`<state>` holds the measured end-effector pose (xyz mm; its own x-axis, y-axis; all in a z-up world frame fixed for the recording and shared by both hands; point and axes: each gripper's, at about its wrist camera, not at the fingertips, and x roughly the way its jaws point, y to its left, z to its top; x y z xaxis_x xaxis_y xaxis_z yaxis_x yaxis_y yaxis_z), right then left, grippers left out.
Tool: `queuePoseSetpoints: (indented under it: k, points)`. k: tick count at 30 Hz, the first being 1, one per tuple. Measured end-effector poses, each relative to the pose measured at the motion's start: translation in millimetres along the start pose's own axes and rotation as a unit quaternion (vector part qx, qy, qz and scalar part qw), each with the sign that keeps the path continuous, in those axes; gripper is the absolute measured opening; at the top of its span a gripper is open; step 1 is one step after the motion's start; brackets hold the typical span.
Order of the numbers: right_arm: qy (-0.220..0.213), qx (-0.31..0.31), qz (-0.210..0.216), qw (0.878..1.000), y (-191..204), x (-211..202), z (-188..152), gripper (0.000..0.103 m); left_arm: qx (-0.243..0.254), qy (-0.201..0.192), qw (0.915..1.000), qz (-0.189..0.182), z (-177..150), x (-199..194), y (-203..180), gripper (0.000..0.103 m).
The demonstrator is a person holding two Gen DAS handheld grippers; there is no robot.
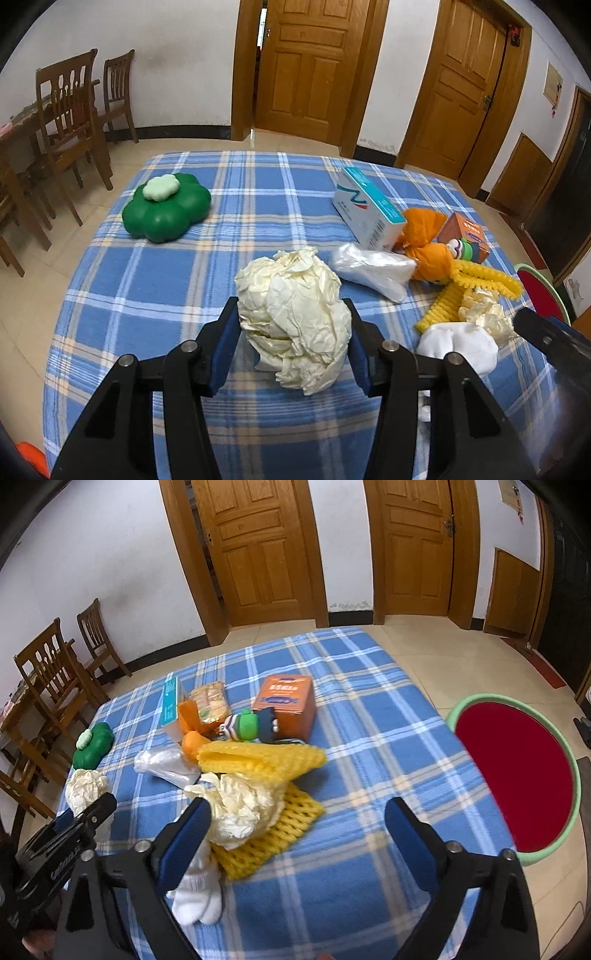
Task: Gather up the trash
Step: 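Grasp a crumpled paper ball with the left gripper while the right gripper grasps another, then carry both paper balls over the red bucket with both grippers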
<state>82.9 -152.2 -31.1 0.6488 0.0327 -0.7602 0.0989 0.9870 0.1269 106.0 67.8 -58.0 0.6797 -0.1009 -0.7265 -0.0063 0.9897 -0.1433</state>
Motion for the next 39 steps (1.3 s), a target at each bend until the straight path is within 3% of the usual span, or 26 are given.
queuePoseSetpoints:
  k: [15,21,28,39]
  points:
    - [0.027,-0.020,0.012,0.999,28,29,-4,0.057,-0.019,0.009,0.9987,-0.047,-1,14,15,0.054]
    - [0.029,-0.023,0.023,0.999,31,28,-5,0.048,-0.025,0.014,0.9987,-0.042,-1,19,18,0.054]
    - [0.026,-0.030,0.046,0.998,32,18,-5,0.027,-0.030,0.010,0.9988,-0.037,-3,12,18,0.054]
    - [-0.005,-0.035,0.077,0.996,24,-17,-9,0.023,-0.032,0.001,0.9989,-0.033,-5,-14,6,0.054]
